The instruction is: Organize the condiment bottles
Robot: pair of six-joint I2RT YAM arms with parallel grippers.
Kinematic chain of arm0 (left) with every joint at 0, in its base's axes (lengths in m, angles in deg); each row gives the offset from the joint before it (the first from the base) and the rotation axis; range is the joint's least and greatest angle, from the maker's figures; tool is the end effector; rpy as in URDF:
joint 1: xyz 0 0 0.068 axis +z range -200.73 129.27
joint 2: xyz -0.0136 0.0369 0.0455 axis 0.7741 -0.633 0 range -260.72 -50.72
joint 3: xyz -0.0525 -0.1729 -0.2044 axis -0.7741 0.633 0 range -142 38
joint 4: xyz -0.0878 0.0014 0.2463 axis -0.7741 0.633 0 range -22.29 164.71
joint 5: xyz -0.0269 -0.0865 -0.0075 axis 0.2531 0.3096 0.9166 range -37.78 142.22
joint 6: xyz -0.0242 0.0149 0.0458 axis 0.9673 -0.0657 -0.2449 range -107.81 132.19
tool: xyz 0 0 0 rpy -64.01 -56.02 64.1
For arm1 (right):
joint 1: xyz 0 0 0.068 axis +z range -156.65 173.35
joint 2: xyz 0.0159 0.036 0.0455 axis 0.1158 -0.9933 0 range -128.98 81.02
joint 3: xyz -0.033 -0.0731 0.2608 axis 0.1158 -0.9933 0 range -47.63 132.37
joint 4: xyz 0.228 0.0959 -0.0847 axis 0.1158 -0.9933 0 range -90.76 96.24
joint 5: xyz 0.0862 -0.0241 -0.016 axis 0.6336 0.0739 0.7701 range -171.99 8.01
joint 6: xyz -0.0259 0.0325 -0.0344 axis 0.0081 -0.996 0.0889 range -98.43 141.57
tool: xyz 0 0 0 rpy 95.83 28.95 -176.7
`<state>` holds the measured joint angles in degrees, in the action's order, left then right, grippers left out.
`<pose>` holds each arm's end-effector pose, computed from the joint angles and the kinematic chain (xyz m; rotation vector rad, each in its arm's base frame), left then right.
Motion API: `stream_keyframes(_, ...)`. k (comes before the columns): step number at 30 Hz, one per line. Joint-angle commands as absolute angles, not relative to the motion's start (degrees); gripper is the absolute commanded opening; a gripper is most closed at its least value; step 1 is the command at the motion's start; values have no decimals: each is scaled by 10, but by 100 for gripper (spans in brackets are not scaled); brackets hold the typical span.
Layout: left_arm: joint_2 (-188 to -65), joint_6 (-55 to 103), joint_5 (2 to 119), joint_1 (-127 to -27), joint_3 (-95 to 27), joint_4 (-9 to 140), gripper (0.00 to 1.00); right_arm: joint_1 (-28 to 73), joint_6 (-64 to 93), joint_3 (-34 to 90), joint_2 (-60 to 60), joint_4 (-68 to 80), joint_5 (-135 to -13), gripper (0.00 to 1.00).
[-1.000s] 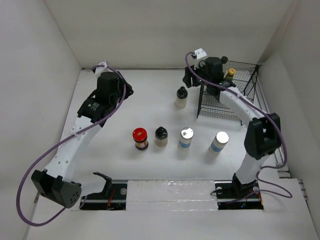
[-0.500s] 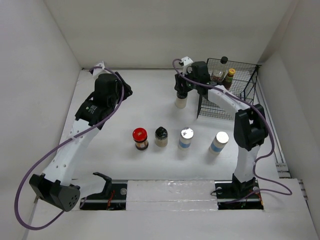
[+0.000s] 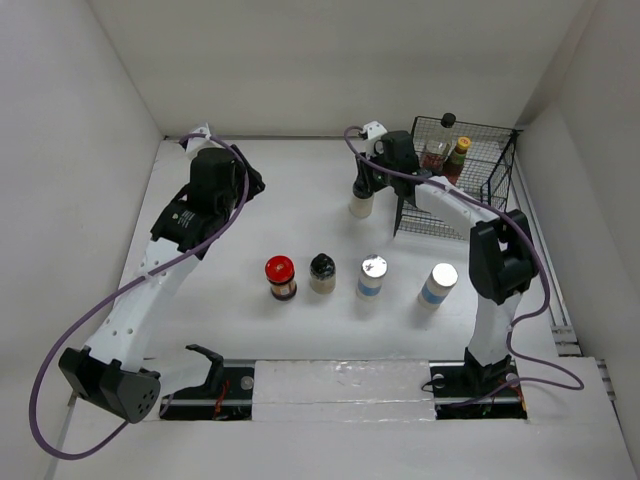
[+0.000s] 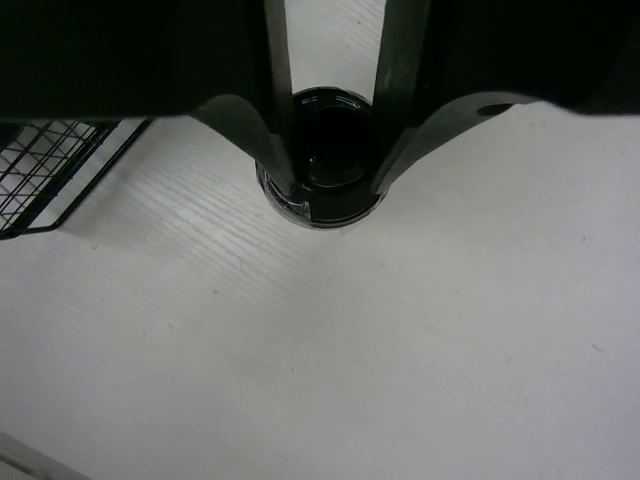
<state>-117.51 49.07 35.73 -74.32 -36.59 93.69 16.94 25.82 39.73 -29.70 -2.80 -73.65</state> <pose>0.2361 -0.0920 0.4150 -0.4157 1.8537 -0.4524 0.4143 0.1865 0.2599 -0.6007 2.0648 0.3528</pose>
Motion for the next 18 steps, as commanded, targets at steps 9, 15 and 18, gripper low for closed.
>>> stream_keyframes(9, -1154, 483, 346, -745, -363, 926, 46, 155, 232, 446, -189, 13, -715, 3)
stream_keyframes(15, -1159, 483, 346, -745, -368, 926, 46, 91, 225, 546, -82, -29, -679, 1)
stream_keyframes(18, -1165, 483, 346, -745, -368, 926, 46, 36, 220, 586, -69, -62, -662, 0)
